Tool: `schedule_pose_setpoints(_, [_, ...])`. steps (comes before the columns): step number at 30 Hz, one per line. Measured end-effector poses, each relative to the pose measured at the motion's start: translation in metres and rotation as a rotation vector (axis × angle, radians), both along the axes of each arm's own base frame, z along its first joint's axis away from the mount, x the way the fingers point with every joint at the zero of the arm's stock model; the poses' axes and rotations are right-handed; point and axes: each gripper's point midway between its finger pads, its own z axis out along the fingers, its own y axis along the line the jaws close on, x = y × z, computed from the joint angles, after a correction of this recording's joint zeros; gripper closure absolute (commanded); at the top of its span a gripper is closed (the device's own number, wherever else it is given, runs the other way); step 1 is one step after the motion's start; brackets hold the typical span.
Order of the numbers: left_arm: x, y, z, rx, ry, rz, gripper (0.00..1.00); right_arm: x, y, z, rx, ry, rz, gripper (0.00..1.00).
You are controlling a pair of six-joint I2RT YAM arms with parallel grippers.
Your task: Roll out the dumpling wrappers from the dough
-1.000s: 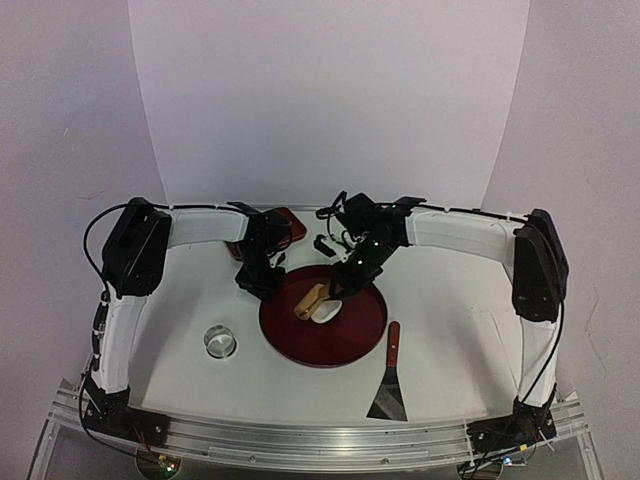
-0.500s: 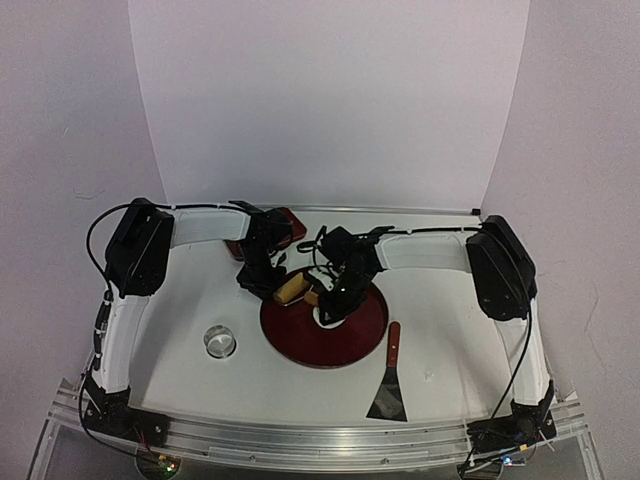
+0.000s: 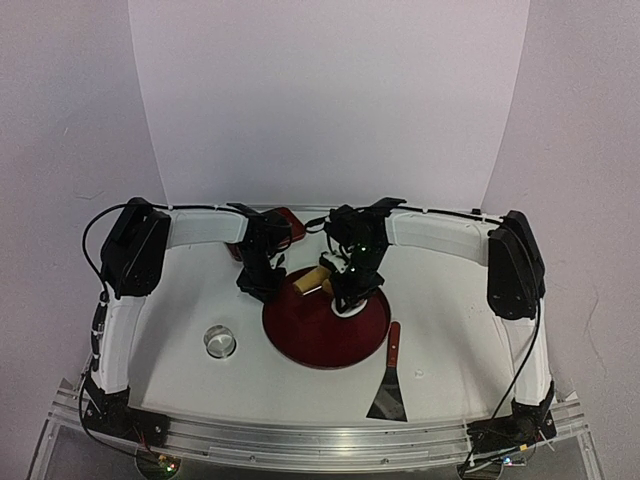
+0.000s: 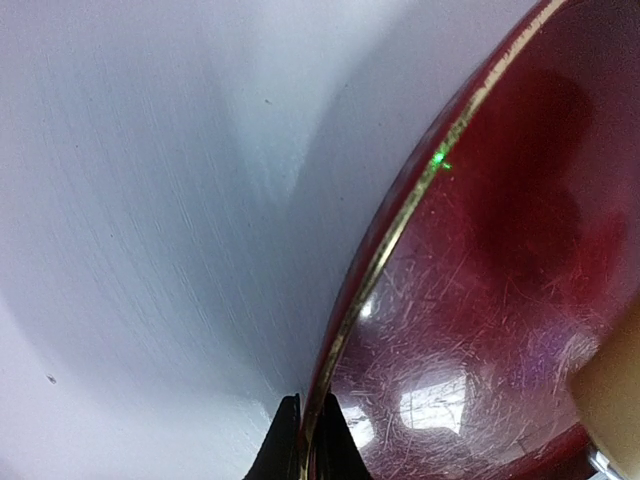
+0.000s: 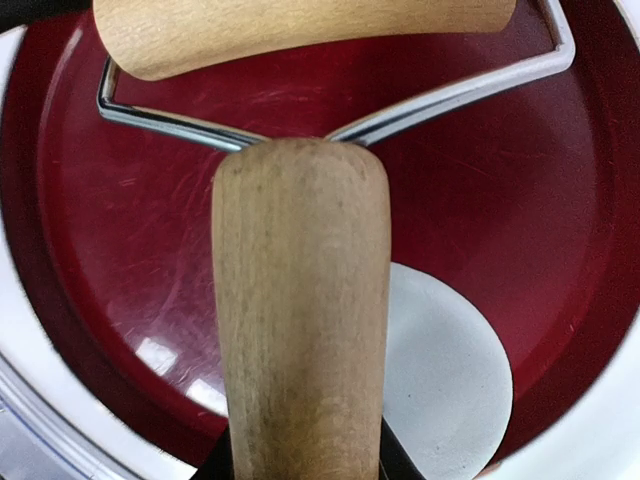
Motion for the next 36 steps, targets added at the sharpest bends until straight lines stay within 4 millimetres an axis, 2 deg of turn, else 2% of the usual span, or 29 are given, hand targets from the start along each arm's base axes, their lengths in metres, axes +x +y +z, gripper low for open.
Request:
schedule_pose_setpoints(3, [-0.001,0.000,0.001,-0.004,-0.004,0.006,0.93,-0.002,0.002,0.017,0.031,0.003,-0.019,0.62])
schedule_pose_setpoints(8, [-0.004,0.003,-0.001,0.018,-0.010,0.021,0.78,-0.007,0.007,0.028,0.073,0.027,-0.053,0.46])
schedule_pose_setpoints(11, [-0.006,0.008,-0.001,0.039,-0.014,0.027,0.72,-0.008,0.008,0.028,0.076,0.038,-0.079,0.46])
schedule_pose_setpoints(17, [-0.017,0.018,-0.001,0.061,-0.006,0.039,0.70,-0.007,0.013,0.031,0.093,0.046,-0.125,0.47])
schedule_pose_setpoints(25, [-0.023,0.023,0.000,0.069,0.002,0.040,0.70,-0.008,0.012,0.025,0.078,0.034,-0.155,0.58])
schedule_pose_setpoints(29, [-0.023,0.023,0.001,0.066,0.000,0.041,0.71,-0.026,0.002,0.003,0.002,0.044,-0.131,0.65])
schedule_pose_setpoints(33, [-0.025,0.025,0.002,0.066,0.002,0.043,0.71,-0.049,-0.005,-0.018,-0.074,0.060,-0.096,0.66])
schedule_pose_setpoints(36, [-0.025,0.025,0.003,0.064,0.002,0.043,0.71,-0.058,-0.005,-0.024,-0.100,0.055,-0.077,0.66])
